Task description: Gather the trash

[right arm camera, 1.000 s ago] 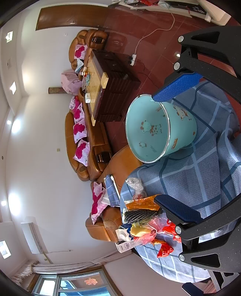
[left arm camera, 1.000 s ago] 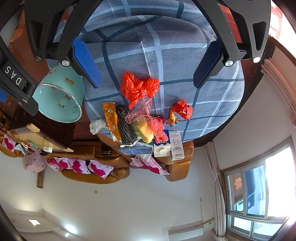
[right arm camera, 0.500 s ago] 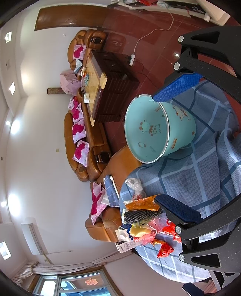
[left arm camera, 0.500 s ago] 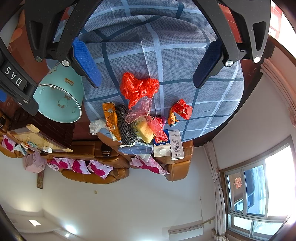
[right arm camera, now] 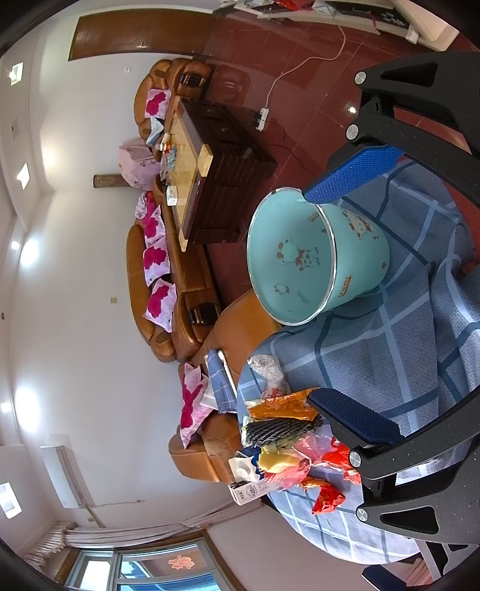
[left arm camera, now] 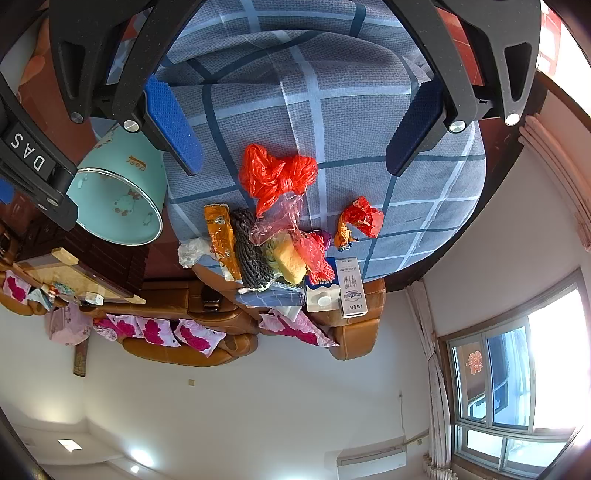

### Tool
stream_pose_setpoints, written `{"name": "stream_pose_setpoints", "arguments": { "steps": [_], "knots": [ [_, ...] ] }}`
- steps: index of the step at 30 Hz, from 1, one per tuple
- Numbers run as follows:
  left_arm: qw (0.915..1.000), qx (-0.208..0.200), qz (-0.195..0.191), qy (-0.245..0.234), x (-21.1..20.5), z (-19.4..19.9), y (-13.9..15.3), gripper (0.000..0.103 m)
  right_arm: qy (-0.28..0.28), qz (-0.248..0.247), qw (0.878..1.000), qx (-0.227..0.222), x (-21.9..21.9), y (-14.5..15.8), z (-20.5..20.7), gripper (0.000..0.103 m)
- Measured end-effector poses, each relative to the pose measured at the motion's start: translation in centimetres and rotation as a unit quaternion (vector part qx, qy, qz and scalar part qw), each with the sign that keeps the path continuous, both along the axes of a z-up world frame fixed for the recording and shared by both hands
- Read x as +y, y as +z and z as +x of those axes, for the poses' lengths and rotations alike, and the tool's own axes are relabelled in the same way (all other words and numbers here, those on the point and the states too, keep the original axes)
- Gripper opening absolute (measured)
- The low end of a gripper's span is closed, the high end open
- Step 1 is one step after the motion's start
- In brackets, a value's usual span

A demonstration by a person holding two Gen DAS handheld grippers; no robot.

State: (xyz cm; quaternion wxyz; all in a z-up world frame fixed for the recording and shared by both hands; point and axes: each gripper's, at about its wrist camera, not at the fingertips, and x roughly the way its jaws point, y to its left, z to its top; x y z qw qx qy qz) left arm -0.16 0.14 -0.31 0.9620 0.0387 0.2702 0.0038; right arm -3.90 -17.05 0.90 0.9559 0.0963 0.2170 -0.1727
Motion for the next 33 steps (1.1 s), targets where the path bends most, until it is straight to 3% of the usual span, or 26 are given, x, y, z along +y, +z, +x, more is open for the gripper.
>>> {"name": "stream_pose_setpoints", "arguments": {
  "steps": [17,25,28,30,32,33],
  "knots": [
    [0.9998,0.02,-0.006,-0.005,0.7,1.1,-1.0,0.097,0.013,-0.005,1.0,0.011,-0.1,-0.4,1.1,0.098],
    [0.9986,0.049,-0.014,-0.016,2.2,4.0,-3.0,0.097,0.038,-0.017,0.999,0.033,0.0,-1.2,3.6,0.097],
    [0.9972,0.066,-0.034,-0.012,3.9,5.6,-3.9,0.096,0.055,-0.028,0.997,0.04,0.5,-1.6,4.7,0.097],
    [0.9961,0.076,-0.043,-0.009,4.7,6.6,-4.4,0.096,0.072,-0.034,0.996,0.048,0.9,-1.9,5.9,0.091],
    [0.9945,0.087,-0.058,-0.008,5.6,7.5,-4.8,0.096,0.09,-0.032,0.994,0.058,1.1,-2.2,7.0,0.075],
    [0.9935,0.09,-0.068,-0.01,5.8,7.9,-4.9,0.096,0.099,-0.032,0.992,0.066,1.2,-2.4,7.8,0.073]
  ]
}}
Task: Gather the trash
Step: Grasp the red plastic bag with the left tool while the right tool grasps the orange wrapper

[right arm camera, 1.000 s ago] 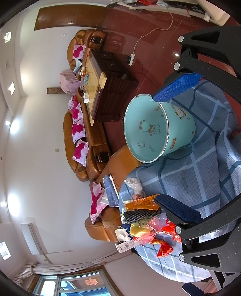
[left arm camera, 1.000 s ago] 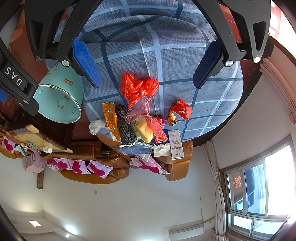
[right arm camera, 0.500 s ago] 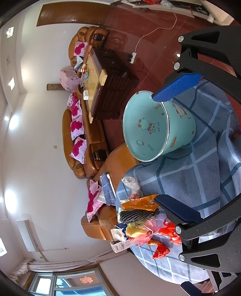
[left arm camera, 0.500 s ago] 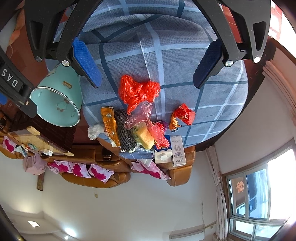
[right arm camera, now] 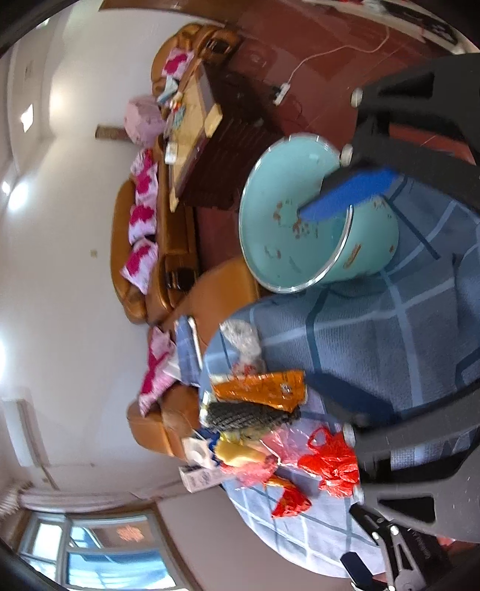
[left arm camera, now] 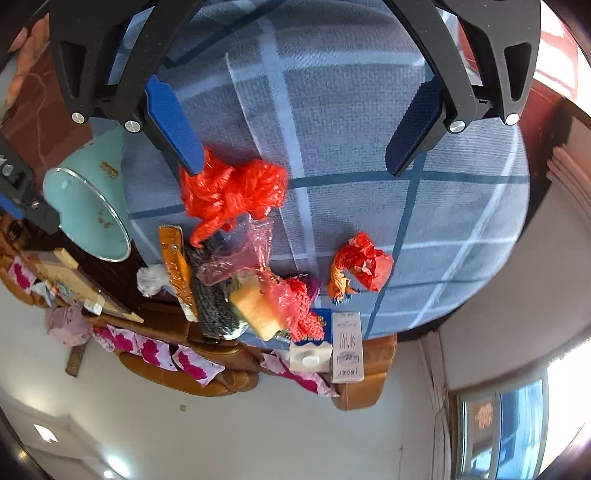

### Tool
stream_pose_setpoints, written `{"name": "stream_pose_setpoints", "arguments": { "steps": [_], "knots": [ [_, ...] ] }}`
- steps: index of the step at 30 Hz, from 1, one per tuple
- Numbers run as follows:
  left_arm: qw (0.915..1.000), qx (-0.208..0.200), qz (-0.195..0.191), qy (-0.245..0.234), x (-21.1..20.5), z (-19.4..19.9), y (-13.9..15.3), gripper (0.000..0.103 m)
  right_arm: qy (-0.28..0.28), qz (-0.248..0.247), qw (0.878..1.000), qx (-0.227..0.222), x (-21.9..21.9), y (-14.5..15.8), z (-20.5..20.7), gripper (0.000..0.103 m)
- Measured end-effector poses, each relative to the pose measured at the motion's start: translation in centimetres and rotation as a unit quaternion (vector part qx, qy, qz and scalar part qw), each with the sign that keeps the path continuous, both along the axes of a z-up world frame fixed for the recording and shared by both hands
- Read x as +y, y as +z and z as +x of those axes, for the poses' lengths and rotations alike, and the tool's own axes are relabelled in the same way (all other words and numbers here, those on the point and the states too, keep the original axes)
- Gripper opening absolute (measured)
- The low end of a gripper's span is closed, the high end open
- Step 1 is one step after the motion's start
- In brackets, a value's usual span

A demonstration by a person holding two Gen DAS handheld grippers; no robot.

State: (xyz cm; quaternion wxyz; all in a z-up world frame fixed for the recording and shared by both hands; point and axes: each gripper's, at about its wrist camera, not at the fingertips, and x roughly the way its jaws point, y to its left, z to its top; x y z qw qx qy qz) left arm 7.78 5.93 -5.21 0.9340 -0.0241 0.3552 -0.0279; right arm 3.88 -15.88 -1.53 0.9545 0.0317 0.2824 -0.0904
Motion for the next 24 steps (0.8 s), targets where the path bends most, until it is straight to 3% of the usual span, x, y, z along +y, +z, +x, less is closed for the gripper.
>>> {"name": "stream_pose_setpoints", "arguments": {
  "steps": [4,6,9,15,17,24],
  "knots": [
    [0.9997,0.006,-0.009,-0.022,-0.7,1.2,0.2,0.096,0.018,-0.009,1.0,0.024,0.2,-0.5,2.9,0.072],
    [0.999,0.005,-0.008,-0.044,-1.9,1.9,0.4,0.095,0.03,-0.008,0.999,0.031,0.1,-0.5,4.2,0.066],
    [0.9976,0.015,0.002,-0.068,-3.6,3.1,-0.2,0.089,0.043,0.002,0.998,0.042,-0.3,-0.3,5.9,0.063],
    [0.9956,0.045,0.018,-0.08,-4.7,5.3,-2.5,0.061,0.093,0.012,0.993,0.069,1.3,-1.0,9.2,0.055],
    [0.9959,0.042,0.009,-0.079,-4.0,5.6,-2.3,0.045,0.105,0.023,0.991,0.077,1.8,-1.4,10.3,0.054],
    [0.9982,0.019,0.01,-0.055,-1.5,7.0,-1.0,0.031,0.13,0.049,0.985,0.106,3.2,-3.2,13.7,0.042]
  ]
}}
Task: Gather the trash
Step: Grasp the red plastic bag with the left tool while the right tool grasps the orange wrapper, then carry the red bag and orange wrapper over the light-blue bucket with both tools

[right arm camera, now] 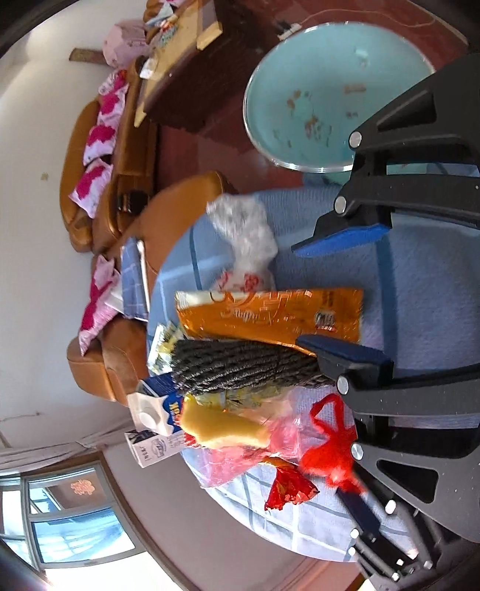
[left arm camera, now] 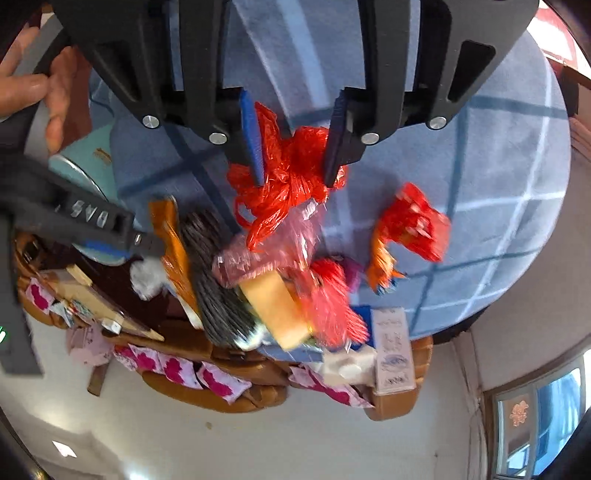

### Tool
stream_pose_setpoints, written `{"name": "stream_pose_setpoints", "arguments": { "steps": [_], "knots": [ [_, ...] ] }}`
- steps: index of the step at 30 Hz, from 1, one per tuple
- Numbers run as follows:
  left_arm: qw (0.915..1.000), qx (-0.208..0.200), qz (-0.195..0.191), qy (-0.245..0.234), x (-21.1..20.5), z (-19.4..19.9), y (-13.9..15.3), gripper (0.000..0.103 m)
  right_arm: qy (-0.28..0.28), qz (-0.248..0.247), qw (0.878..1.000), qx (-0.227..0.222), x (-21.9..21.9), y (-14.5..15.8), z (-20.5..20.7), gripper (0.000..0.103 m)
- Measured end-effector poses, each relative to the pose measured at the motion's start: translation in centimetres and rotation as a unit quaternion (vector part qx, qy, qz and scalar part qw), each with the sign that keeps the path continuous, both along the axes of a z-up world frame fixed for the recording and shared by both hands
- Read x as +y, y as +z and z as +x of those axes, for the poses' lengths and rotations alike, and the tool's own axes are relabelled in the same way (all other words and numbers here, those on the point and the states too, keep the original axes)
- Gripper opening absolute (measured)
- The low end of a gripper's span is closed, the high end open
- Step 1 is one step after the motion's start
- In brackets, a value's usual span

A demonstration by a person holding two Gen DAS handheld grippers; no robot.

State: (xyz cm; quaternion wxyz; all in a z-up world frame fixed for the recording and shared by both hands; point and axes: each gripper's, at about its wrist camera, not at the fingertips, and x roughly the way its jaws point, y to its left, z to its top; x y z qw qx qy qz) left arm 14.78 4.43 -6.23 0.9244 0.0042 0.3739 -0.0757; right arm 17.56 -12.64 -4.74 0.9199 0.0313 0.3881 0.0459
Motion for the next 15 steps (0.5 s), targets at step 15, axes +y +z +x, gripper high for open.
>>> {"name": "stream_pose_setpoints", "arguments": {
  "steps": [15],
  "knots": [
    [0.9996,-0.019,-0.003,0.018,0.7,-0.7,1.2,0.03,0.037,0.005,0.999,0.015,1.4,-0.9,0.0,0.006]
  ]
}}
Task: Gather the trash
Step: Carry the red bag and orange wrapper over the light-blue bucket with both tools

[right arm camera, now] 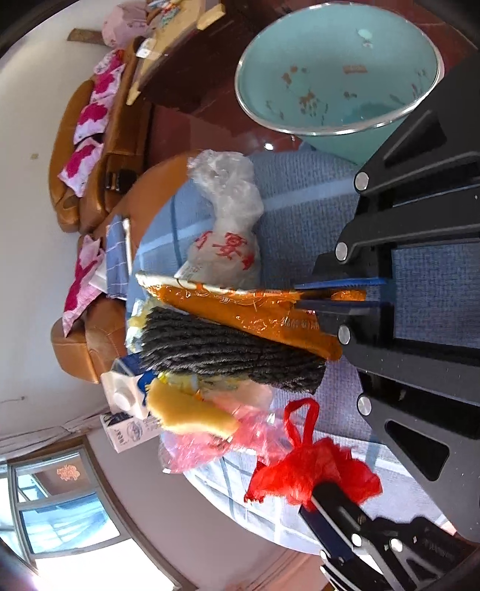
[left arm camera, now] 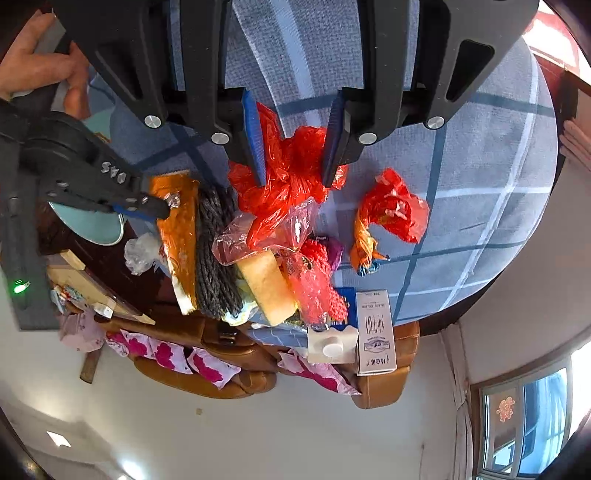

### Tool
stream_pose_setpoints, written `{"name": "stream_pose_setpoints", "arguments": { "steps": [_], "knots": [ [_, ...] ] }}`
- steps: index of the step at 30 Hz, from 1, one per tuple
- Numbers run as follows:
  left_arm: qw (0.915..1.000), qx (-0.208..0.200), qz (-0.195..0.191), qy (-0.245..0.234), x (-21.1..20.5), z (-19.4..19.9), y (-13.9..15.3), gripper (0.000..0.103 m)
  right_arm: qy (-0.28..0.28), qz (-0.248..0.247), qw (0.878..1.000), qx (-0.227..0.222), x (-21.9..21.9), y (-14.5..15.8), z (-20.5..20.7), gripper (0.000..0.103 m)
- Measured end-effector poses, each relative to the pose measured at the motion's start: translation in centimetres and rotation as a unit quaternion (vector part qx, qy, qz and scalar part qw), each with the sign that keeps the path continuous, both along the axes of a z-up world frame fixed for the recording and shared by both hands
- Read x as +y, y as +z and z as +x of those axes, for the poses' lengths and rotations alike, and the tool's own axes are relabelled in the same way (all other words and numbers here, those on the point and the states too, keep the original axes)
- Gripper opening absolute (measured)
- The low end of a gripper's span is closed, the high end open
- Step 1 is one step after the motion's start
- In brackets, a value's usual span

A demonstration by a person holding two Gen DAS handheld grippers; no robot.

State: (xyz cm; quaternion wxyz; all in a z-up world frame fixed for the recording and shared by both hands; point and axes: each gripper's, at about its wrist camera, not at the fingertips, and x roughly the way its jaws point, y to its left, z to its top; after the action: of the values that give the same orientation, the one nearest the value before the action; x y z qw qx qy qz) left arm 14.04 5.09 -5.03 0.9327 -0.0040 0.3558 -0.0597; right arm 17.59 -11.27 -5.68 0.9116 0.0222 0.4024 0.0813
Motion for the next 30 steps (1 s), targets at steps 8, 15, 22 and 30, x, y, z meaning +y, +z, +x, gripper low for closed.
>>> {"name": "stream_pose_setpoints", "arguments": {
  "steps": [8,15,22,30],
  "knots": [
    [0.9998,-0.017,0.008,0.006,-0.2,-1.6,1.0,0.03,0.003,-0.009,0.999,-0.032,0.2,1.8,-2.8,0.005],
    [0.9993,-0.03,0.019,0.013,-0.6,-3.3,1.9,0.03,-0.005,-0.001,0.999,-0.052,-0.5,3.1,-5.7,0.005],
    [0.9983,-0.045,0.031,0.022,-0.8,-5.1,3.0,0.03,-0.009,0.002,0.998,-0.064,-0.8,3.5,-8.3,0.005],
    [0.9976,-0.058,0.026,0.026,-0.8,-6.3,4.0,0.03,-0.013,0.006,0.996,-0.084,-1.0,4.2,-10.5,0.005]
  ]
}}
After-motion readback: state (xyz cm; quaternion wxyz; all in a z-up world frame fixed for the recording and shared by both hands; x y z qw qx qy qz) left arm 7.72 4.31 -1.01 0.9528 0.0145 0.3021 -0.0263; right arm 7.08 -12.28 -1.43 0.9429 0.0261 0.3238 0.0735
